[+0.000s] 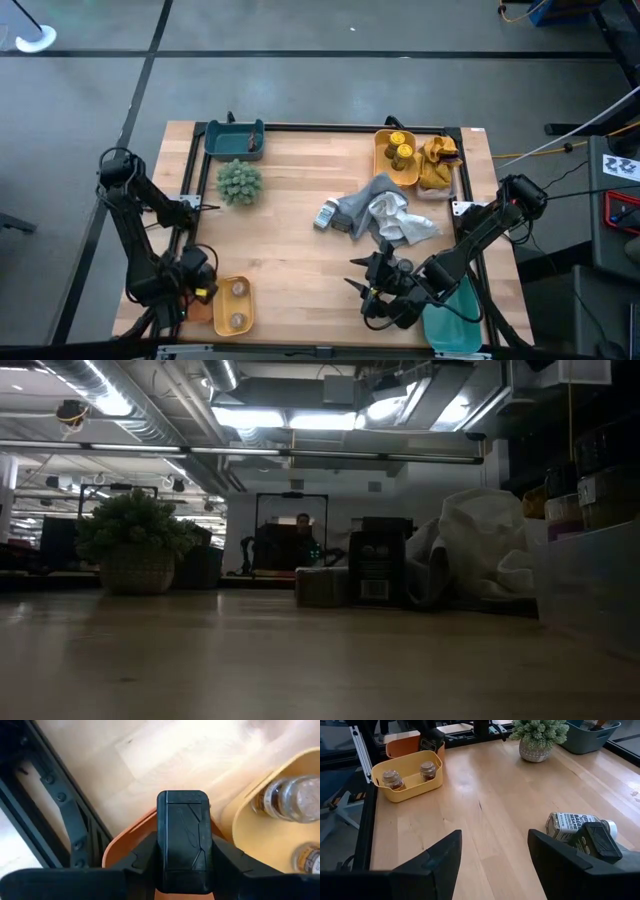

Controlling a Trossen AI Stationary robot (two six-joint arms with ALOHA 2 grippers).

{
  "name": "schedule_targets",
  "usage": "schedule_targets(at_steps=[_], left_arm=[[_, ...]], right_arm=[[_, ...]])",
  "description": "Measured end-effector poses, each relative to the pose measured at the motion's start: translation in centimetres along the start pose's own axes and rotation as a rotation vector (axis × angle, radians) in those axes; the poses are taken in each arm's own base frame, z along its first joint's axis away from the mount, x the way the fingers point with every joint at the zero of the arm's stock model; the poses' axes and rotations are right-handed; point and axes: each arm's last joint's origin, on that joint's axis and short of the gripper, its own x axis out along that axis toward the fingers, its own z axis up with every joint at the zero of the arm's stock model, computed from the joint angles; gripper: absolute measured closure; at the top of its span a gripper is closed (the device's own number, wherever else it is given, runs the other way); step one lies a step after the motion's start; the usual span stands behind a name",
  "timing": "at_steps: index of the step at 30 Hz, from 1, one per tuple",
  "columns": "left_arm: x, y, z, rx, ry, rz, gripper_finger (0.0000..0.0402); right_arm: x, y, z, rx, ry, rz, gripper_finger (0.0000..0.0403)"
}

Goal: Sort spices by type
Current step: Put the black seasoning can into the orange bin

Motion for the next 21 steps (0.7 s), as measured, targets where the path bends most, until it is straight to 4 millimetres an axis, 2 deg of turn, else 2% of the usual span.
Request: schedule_targets(at_steps=[9,15,21], left_arm=[[0.3,0.3,0.5,-0.039,-0.103,-0.013,0.0286],[1.6,0.4,0.2,-0.067,-0.134,0.024,0.0266],[2.0,-0.2,-0.4,-0.036,-0.104,-0.009,0.0259]], right_arm=[[0.0,0.0,0.0,-0.017,0.0,0.0,0.0175],[0.0,0.0,0.0,-0.024,-0.001,0.001,0.0175],[0.0,0.0,0.0,-0.026,0.0,0.001,0.0175]])
